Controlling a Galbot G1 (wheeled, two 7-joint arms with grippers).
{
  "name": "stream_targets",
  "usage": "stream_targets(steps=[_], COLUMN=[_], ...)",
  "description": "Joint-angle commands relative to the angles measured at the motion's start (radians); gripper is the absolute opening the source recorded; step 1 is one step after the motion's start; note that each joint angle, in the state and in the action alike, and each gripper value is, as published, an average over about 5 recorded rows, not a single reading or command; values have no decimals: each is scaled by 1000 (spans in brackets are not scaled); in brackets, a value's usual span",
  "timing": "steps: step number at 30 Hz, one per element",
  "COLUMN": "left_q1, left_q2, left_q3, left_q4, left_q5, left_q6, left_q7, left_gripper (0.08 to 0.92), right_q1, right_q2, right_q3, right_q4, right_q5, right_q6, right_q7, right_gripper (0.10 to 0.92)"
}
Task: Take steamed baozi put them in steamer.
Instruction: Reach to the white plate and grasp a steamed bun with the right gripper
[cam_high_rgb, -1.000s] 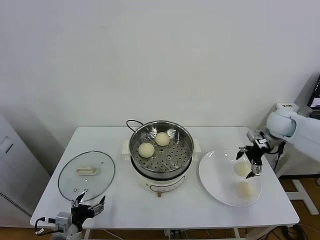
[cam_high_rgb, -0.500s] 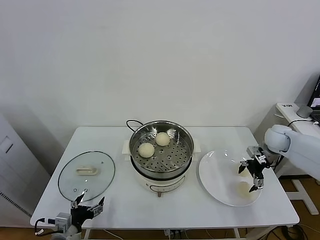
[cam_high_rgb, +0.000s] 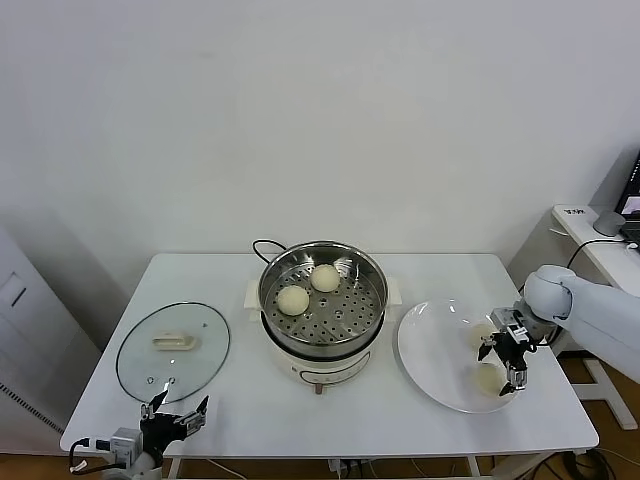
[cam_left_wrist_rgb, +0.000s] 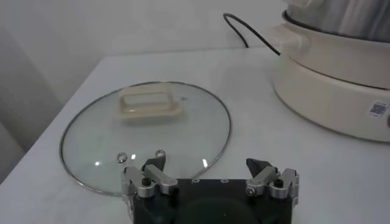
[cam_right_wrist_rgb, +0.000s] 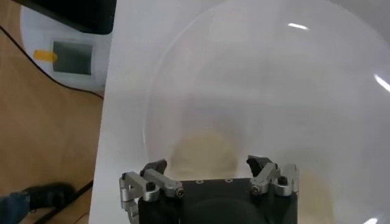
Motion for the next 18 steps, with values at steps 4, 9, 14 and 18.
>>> stream_targets(steps=[4, 9, 14, 18], left_q1=[3, 4, 3, 4], left_q2=[-1, -1, -1, -4], left_q3=[1, 0, 0, 0], left_q4=[1, -1, -3, -5], left_q5=[3, 4, 4, 6], left_q6=[-1, -1, -1, -1], left_q7=[0, 0, 0, -1], left_gripper=[823, 823, 823, 823], right_q1=[-64, -70, -56, -22], right_q2=[5, 8, 9, 5], right_q3=[64, 76, 73, 47], right_q4=[-16, -13, 0, 18], right_q5=[-48, -48, -38, -30], right_q6=[5, 9, 14, 17], right_q7=[9, 7, -8, -15], right_gripper=[701, 633, 568, 528])
